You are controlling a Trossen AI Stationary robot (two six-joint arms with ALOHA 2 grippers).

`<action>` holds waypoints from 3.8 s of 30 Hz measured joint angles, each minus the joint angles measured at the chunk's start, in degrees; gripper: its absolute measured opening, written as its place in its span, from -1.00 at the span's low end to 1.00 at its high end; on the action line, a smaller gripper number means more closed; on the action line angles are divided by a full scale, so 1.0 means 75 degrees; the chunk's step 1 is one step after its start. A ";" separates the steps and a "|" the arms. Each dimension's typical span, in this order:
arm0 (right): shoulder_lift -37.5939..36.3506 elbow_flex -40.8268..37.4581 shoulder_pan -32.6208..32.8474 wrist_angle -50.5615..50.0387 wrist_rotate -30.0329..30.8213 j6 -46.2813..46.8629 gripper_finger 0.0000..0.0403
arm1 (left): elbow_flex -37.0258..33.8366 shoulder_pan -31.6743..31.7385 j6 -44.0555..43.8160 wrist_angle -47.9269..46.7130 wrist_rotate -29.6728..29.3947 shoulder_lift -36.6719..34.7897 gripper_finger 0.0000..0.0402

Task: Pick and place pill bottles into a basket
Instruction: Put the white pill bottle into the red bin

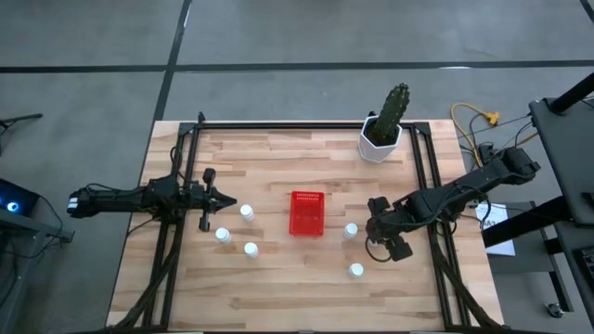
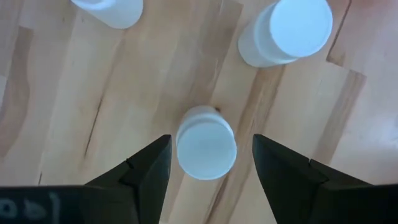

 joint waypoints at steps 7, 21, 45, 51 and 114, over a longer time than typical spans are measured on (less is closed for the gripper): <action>0.0000 -0.0115 0.0000 0.0161 -0.0002 0.0015 0.07 | 0.0002 -0.0002 0.0000 0.0001 -0.0001 0.0000 -0.99; 0.0000 -0.0558 0.0000 0.0855 -0.0291 0.0087 0.07 | 0.0001 -0.0001 0.0000 0.0000 -0.0001 0.0000 -0.99; 0.0000 -0.0832 0.0000 0.0896 -0.0177 -0.0057 0.06 | 0.0003 -0.0002 0.0000 -0.0001 -0.0001 0.0000 -0.99; 0.0000 -0.0835 0.0000 0.0937 -0.0177 -0.0050 0.02 | 0.0002 -0.0001 0.0000 0.0000 -0.0001 0.0000 -0.99; 0.1412 0.2449 -0.3391 -0.0774 0.0342 -0.2394 -0.26 | 0.0000 0.0001 0.0003 -0.0058 -0.0113 0.0136 -0.99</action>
